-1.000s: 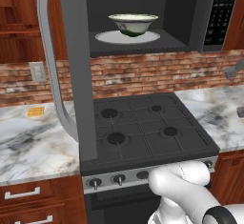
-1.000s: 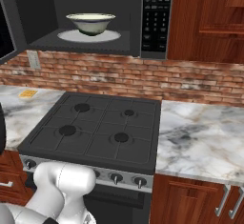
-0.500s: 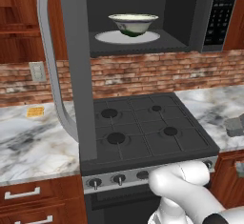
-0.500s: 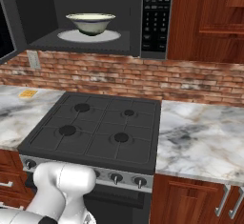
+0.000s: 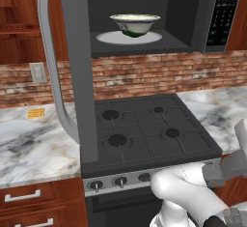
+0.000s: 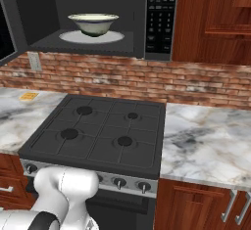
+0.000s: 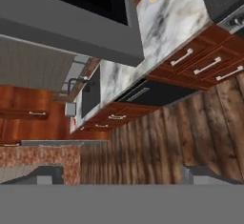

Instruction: Pick the squash from the sink and place it in the bowl. Then pick the bowl and place it in the microwave. Then close the microwave door and press the start button.

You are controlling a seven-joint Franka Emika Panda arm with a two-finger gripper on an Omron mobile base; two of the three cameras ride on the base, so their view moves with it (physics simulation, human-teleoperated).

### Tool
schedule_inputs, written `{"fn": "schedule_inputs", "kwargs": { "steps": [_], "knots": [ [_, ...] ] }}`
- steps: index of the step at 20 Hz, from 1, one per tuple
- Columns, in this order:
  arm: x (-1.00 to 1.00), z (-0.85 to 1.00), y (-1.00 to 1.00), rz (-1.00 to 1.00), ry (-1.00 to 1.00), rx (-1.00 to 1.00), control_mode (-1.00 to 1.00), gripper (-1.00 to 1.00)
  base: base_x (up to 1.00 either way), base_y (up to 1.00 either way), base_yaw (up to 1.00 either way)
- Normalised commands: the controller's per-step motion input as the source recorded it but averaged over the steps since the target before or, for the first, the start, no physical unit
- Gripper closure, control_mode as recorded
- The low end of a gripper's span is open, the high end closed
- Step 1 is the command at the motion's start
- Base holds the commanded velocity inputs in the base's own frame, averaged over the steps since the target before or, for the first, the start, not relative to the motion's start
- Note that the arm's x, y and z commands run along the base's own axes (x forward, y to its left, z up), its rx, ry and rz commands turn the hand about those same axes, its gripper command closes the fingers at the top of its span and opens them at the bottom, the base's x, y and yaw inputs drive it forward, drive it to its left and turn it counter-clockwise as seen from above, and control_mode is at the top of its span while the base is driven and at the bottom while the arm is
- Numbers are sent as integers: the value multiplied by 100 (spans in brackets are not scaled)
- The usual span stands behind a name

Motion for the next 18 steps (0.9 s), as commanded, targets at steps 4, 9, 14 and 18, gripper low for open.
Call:
{"fn": "schedule_inputs", "kwargs": {
  "steps": [4,9,14,18],
  "knots": [
    [67,-37,92,-22,4,0,-100,-100,0,0,0],
    [95,-21,65,-38,3,0,-100,-100,0,0,0],
    [97,-13,37,-43,0,0,-100,-100,0,0,0],
    [87,-32,29,-40,0,0,-100,-100,0,0,0]
  ]
}}
